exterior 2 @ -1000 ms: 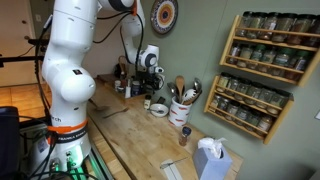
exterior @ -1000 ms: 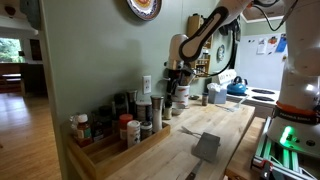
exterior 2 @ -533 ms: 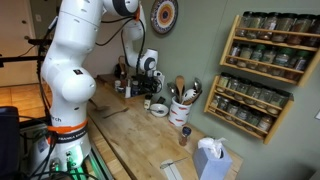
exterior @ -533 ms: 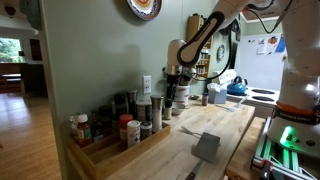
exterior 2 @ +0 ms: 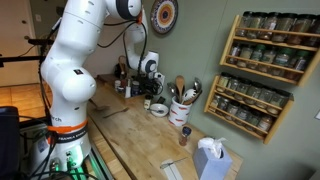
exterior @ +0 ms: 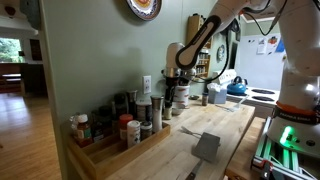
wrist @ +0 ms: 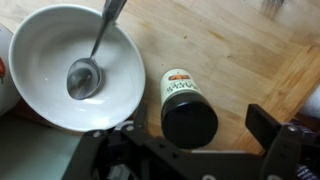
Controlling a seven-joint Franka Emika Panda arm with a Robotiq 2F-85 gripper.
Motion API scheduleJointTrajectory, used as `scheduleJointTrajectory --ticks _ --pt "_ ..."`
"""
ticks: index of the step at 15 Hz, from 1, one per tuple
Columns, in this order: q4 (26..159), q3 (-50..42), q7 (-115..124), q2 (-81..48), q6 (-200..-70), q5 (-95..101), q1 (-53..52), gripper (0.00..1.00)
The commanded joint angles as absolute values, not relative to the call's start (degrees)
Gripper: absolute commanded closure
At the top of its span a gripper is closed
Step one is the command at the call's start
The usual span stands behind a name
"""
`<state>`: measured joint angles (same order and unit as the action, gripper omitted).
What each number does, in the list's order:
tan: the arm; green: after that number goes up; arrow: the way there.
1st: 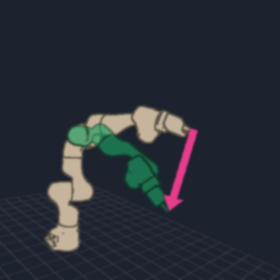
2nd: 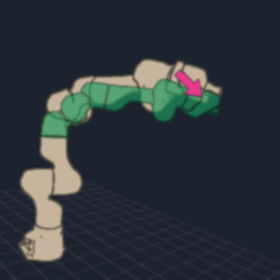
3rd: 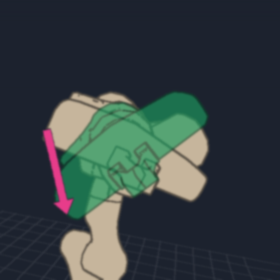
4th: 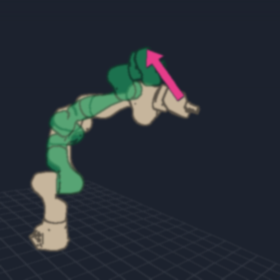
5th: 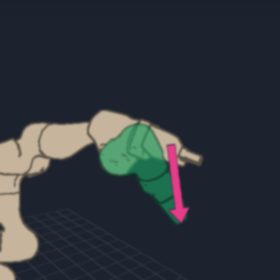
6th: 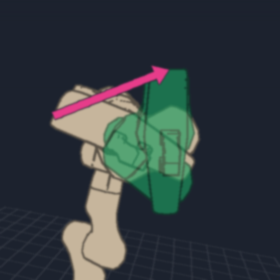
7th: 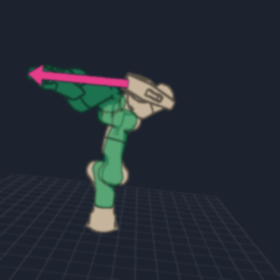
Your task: Put the bottle in the box
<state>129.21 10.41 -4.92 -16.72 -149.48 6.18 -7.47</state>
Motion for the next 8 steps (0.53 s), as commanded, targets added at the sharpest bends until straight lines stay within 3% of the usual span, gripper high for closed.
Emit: scheduleJointTrajectory --ticks 1,2,7,8 --pt "128.1 9.0 -4.8 -18.6 -151.0 7.2 -8.4 0.11" --pt "127.8 8.9 -4.9 -18.9 -151.0 7.1 -8.3 0.27" --pt "126.2 9.3 -5.9 -20.3 -150.1 6.3 -8.1 0.66" --pt "126.1 9.3 -6.0 -20.2 -149.9 6.2 -8.1 0.69"
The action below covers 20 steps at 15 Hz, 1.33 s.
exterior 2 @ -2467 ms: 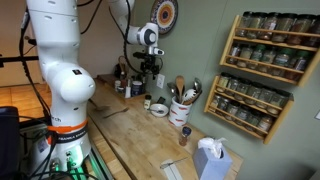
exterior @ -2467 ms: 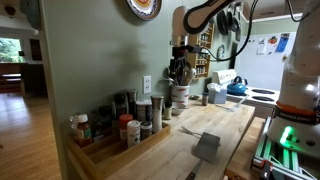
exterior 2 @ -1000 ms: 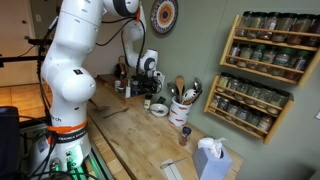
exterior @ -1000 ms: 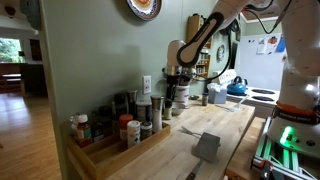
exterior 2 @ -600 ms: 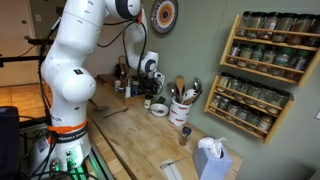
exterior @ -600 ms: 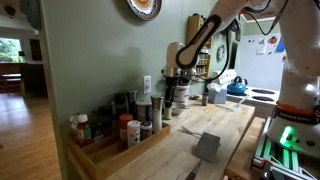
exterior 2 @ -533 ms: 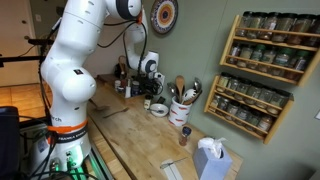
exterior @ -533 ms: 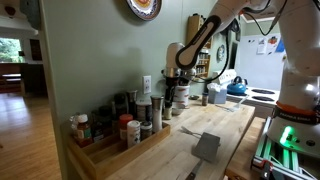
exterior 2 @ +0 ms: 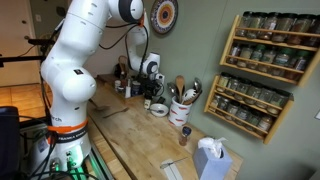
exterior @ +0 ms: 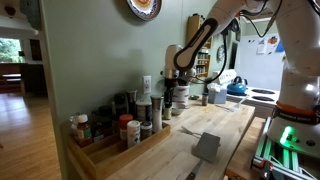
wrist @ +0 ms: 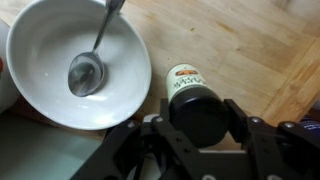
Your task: Put the bottle in the box
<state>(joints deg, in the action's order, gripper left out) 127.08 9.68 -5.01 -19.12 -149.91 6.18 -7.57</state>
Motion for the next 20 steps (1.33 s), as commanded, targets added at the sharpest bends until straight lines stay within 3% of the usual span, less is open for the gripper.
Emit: scheduleJointTrajectory --ticks 1,8,14,20 --pt "126.1 9.3 -6.0 -20.0 -149.7 6.3 -8.1 0.69" --pt "131.4 9.4 -3.6 -8.3 -146.4 9.7 -11.0 0.69" --pt "131.2 10.7 5.7 4.6 -134.8 21.3 -13.3 0.69" --pt "126.2 14.3 -0.1 6.9 -137.8 21.4 -13.7 0.69"
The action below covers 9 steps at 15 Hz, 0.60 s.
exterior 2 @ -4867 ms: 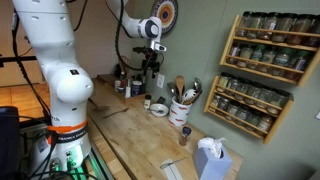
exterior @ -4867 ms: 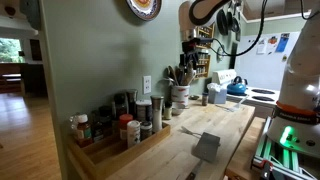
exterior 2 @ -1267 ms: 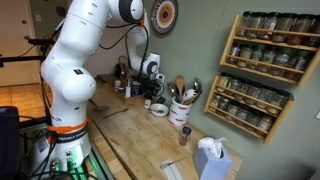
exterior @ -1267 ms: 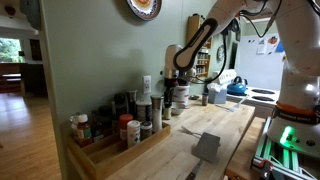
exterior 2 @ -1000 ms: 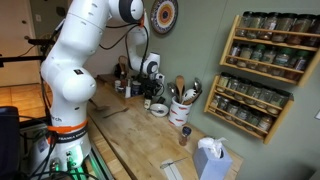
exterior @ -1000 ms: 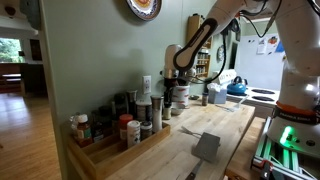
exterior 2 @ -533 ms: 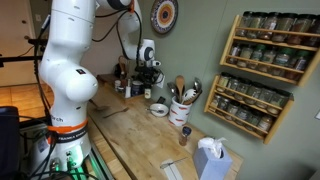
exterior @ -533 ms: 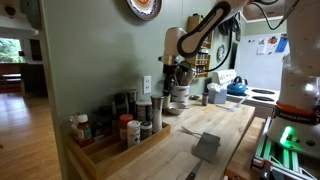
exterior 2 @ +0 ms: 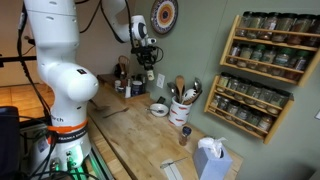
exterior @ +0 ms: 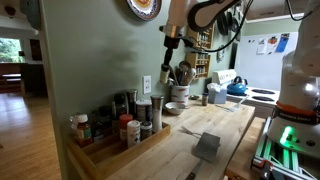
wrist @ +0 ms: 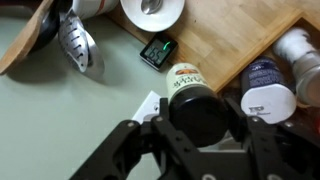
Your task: Put the bottle in the box
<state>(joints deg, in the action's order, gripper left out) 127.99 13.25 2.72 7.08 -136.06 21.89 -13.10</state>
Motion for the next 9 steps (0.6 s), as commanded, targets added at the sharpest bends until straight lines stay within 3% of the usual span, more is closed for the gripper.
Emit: scheduleJointTrajectory --ticks 1,9 --pt "125.1 14.6 -1.2 6.2 -138.2 20.9 -13.9 0.69" --pt "112.6 16.6 -18.7 -6.3 -136.5 8.8 -16.6 0.69"
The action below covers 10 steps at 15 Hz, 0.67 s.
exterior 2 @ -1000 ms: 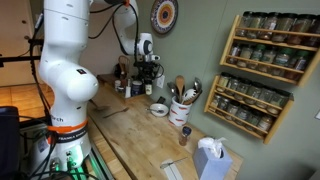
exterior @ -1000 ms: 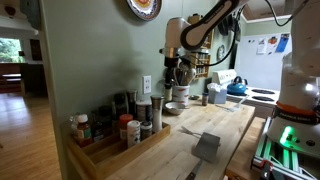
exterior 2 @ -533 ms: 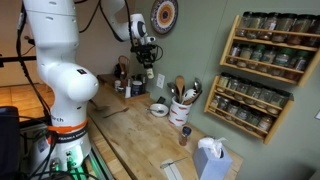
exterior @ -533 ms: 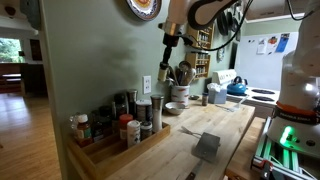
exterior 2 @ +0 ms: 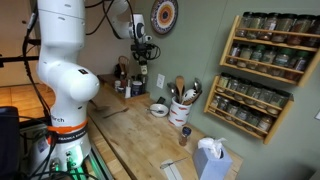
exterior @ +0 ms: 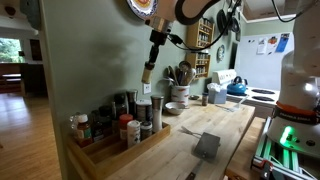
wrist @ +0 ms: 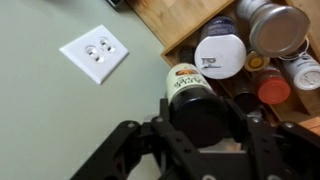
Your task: Put the bottle in the box
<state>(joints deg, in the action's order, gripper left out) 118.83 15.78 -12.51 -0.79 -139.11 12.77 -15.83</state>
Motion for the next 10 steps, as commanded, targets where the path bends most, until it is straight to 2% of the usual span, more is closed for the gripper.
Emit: scheduleJointTrajectory --ticks 1,4,5,9,10 --pt "111.1 17.1 -20.3 -7.8 -137.2 8.8 -16.7 0.69" --pt "108.3 17.8 -22.4 -10.1 -138.7 10.8 -17.1 0.69" --pt "110.6 17.6 -21.0 -8.8 -138.8 10.1 -16.8 0.44" --pt "108.7 17.8 -21.6 -10.2 -138.9 10.3 -17.1 0.44" --pt "108.6 17.8 -21.7 -10.2 -138.9 10.3 -17.1 0.69"
